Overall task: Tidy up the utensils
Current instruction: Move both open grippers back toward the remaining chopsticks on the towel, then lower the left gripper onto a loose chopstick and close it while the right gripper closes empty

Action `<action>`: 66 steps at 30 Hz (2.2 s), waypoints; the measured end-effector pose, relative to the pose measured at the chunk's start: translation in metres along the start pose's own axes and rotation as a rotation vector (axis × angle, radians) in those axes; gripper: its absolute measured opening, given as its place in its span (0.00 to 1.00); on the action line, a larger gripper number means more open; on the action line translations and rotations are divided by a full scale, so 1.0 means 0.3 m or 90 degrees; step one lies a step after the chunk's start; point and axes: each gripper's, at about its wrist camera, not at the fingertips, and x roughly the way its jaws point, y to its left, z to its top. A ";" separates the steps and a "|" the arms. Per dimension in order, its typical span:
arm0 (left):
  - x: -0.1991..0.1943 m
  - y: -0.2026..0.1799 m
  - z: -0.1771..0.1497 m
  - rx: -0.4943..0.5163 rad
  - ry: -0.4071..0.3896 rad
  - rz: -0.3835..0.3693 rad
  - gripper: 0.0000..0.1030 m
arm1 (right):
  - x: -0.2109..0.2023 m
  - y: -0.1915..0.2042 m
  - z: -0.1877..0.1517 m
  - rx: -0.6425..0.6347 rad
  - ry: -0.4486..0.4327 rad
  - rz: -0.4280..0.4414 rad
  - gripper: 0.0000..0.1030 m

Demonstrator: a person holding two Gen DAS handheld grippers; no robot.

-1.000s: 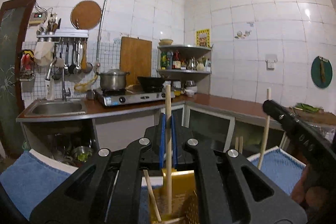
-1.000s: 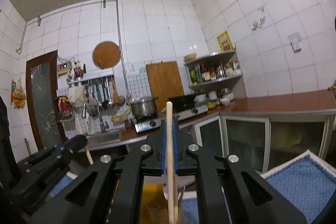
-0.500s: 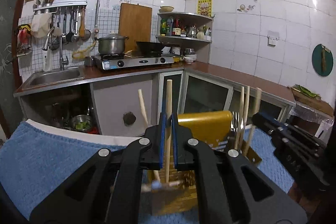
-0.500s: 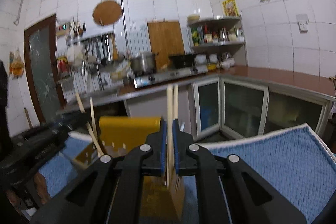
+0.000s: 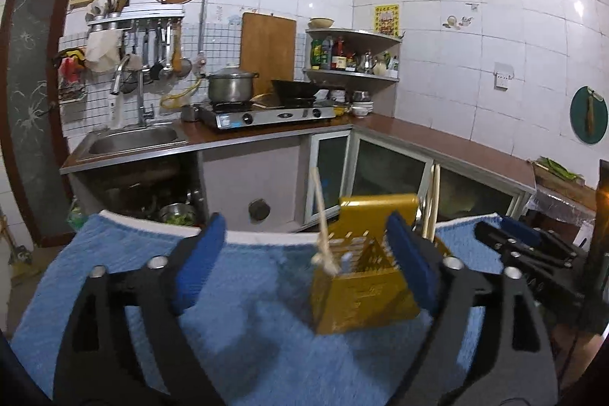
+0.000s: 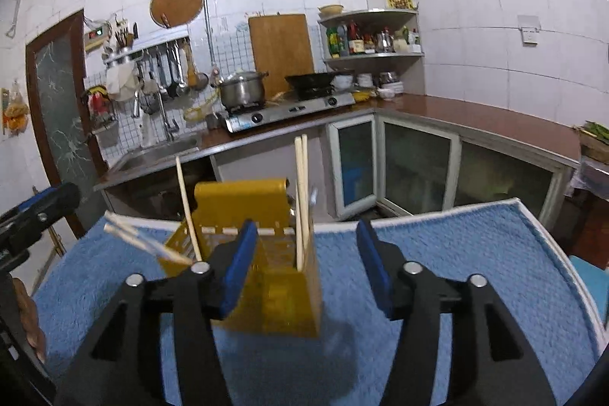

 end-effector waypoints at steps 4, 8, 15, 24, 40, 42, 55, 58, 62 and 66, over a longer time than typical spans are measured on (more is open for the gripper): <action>-0.055 0.047 -0.057 -0.009 0.025 0.010 0.93 | -0.057 0.012 -0.055 0.007 0.031 -0.018 0.58; -0.093 0.082 -0.135 -0.019 0.056 0.019 0.94 | -0.104 0.032 -0.135 -0.003 0.056 -0.032 0.58; -0.140 0.096 -0.276 -0.015 0.098 0.028 0.95 | -0.182 0.066 -0.259 -0.002 0.074 -0.038 0.58; -0.208 0.078 -0.399 0.013 0.132 0.043 0.95 | -0.237 0.071 -0.399 0.018 0.123 -0.053 0.58; -0.189 0.093 -0.539 -0.010 0.232 0.030 0.95 | -0.242 0.080 -0.604 0.037 0.286 -0.124 0.44; -0.187 0.092 -0.536 -0.018 0.235 0.026 0.95 | -0.250 0.085 -0.611 0.042 0.295 -0.127 0.40; -0.167 0.082 -0.548 -0.035 0.264 0.020 0.95 | -0.207 0.092 -0.637 0.053 0.330 -0.132 0.13; -0.153 0.070 -0.544 -0.038 0.277 0.013 0.94 | -0.186 0.071 -0.623 0.059 0.333 -0.124 0.10; -0.127 0.037 -0.541 -0.034 0.295 0.008 0.93 | -0.156 0.036 -0.597 0.057 0.331 -0.124 0.09; -0.090 0.002 -0.546 -0.043 0.323 -0.005 0.83 | -0.128 -0.013 -0.580 0.060 0.334 -0.114 0.09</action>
